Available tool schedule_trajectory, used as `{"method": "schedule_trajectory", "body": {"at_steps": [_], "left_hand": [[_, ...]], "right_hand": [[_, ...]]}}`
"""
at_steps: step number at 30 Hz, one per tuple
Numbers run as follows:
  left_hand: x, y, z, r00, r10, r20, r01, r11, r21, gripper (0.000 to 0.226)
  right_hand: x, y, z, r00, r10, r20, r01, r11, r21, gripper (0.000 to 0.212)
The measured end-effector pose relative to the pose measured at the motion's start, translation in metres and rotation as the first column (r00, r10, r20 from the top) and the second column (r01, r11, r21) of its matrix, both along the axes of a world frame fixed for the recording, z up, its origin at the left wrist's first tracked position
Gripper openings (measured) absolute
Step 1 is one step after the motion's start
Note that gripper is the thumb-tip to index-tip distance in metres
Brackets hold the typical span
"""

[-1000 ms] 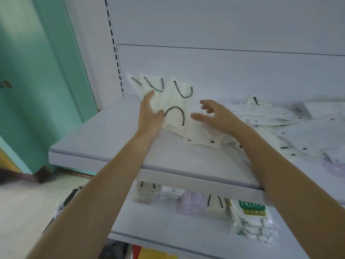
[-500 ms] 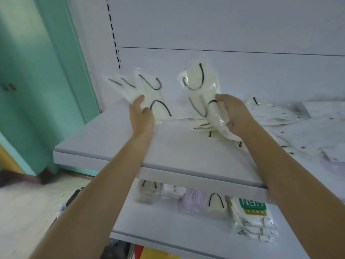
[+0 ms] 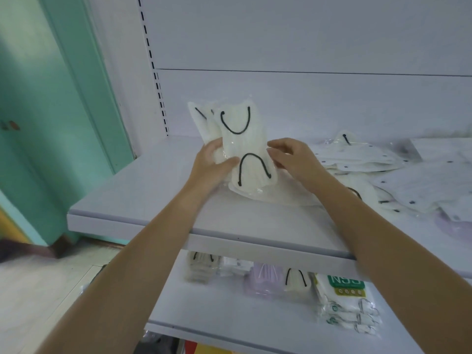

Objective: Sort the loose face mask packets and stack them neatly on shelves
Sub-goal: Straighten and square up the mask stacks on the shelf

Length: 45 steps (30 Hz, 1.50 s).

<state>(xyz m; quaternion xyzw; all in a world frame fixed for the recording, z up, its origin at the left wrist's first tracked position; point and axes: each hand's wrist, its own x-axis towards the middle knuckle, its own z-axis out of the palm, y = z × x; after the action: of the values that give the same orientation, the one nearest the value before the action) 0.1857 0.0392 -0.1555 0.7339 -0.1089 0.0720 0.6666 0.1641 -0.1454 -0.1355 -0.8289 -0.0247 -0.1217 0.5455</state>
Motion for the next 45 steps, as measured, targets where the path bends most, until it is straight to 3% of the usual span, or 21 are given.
{"method": "schedule_trajectory", "body": {"at_steps": [2,4,6,7,11,16,18,21,24,25,27,30,32,34,35,37,38,41,42,45], "left_hand": [[0.005,0.002,-0.001,0.992,0.123,0.027,-0.124,0.991,0.055,0.051],[0.008,0.005,-0.002,0.963,0.265,0.057,-0.267,0.963,0.039,0.065],[0.008,0.008,-0.003,0.934,0.350,0.078,-0.349,0.937,-0.029,0.077],[0.009,0.009,-0.002,0.921,0.380,0.081,-0.378,0.925,-0.043,0.079],[0.011,0.010,-0.001,0.867,0.498,-0.004,-0.498,0.866,-0.033,0.059],[0.012,0.013,0.001,0.828,0.559,-0.033,-0.560,0.822,-0.102,0.054],[0.012,0.015,0.002,0.793,0.607,-0.056,-0.607,0.778,-0.165,0.055],[0.014,0.020,0.002,0.759,0.638,-0.130,-0.648,0.722,-0.240,0.055],[0.012,0.018,0.003,0.825,0.541,-0.161,-0.563,0.771,-0.297,0.056],[0.010,0.015,0.004,0.869,0.473,-0.147,-0.495,0.814,-0.303,0.054],[0.003,0.005,0.009,0.949,0.298,-0.104,-0.316,0.895,-0.316,0.044],[-0.005,0.000,0.009,1.000,0.005,-0.013,-0.007,0.988,-0.157,0.038],[-0.006,0.000,0.002,0.997,-0.081,0.014,0.080,0.997,0.020,0.042],[-0.002,0.000,-0.003,0.997,-0.048,0.055,0.043,0.996,0.083,0.047],[0.001,0.001,-0.004,0.996,-0.015,0.083,0.007,0.995,0.098,0.050],[0.004,0.002,-0.005,0.991,0.063,0.119,-0.077,0.990,0.114,0.051],[0.005,0.002,-0.005,0.987,0.103,0.122,-0.116,0.989,0.097,0.051],[0.008,0.003,-0.005,0.972,0.220,0.079,-0.220,0.976,-0.011,0.053],[0.008,0.004,-0.005,0.966,0.252,0.058,-0.251,0.968,-0.024,0.052],[0.010,0.005,-0.005,0.946,0.323,0.013,-0.322,0.946,-0.017,0.052]], "right_hand": [[-0.001,-0.009,0.002,0.997,-0.038,0.074,0.055,0.965,-0.255,0.029],[-0.005,-0.017,0.001,0.990,0.076,-0.118,-0.122,0.884,-0.451,0.055],[-0.009,-0.020,-0.004,0.943,0.086,-0.320,-0.279,0.729,-0.626,0.073],[-0.009,-0.019,-0.006,0.941,0.089,-0.326,-0.291,0.702,-0.650,0.071],[-0.006,-0.015,-0.008,0.983,0.159,-0.087,-0.176,0.732,-0.658,0.033],[-0.003,-0.011,-0.008,0.988,0.149,-0.026,-0.119,0.655,-0.747,0.014],[-0.004,-0.014,-0.002,0.991,0.113,0.076,-0.041,0.776,-0.630,0.009],[-0.011,-0.020,0.012,0.980,-0.018,0.199,0.048,0.988,-0.145,0.021],[-0.015,-0.025,0.024,0.966,-0.096,0.239,0.067,0.990,0.127,0.011],[-0.014,-0.024,0.024,0.983,-0.089,0.162,0.041,0.960,0.279,0.010],[-0.010,-0.018,0.021,0.996,0.006,-0.085,0.045,0.807,0.589,0.014],[-0.007,-0.008,0.012,0.950,0.095,-0.298,0.109,0.793,0.600,0.014],[-0.003,-0.004,0.005,0.935,0.112,-0.337,0.107,0.816,0.568,0.018],[0.001,-0.004,0.000,0.964,-0.012,-0.265,0.107,0.932,0.347,0.026],[0.005,-0.007,-0.004,0.980,-0.130,-0.150,0.144,0.986,0.081,0.029],[0.011,-0.013,-0.010,0.980,-0.176,0.092,0.199,0.876,-0.439,0.036],[0.012,-0.014,-0.013,0.989,-0.122,0.080,0.146,0.789,-0.597,0.043],[0.017,-0.014,-0.021,0.992,-0.066,-0.108,-0.053,0.563,-0.825,0.053],[0.018,-0.014,-0.021,0.992,-0.077,-0.099,-0.043,0.529,-0.847,0.051],[0.017,-0.013,-0.018,0.992,-0.118,0.050,0.107,0.548,-0.830,0.035]]}}
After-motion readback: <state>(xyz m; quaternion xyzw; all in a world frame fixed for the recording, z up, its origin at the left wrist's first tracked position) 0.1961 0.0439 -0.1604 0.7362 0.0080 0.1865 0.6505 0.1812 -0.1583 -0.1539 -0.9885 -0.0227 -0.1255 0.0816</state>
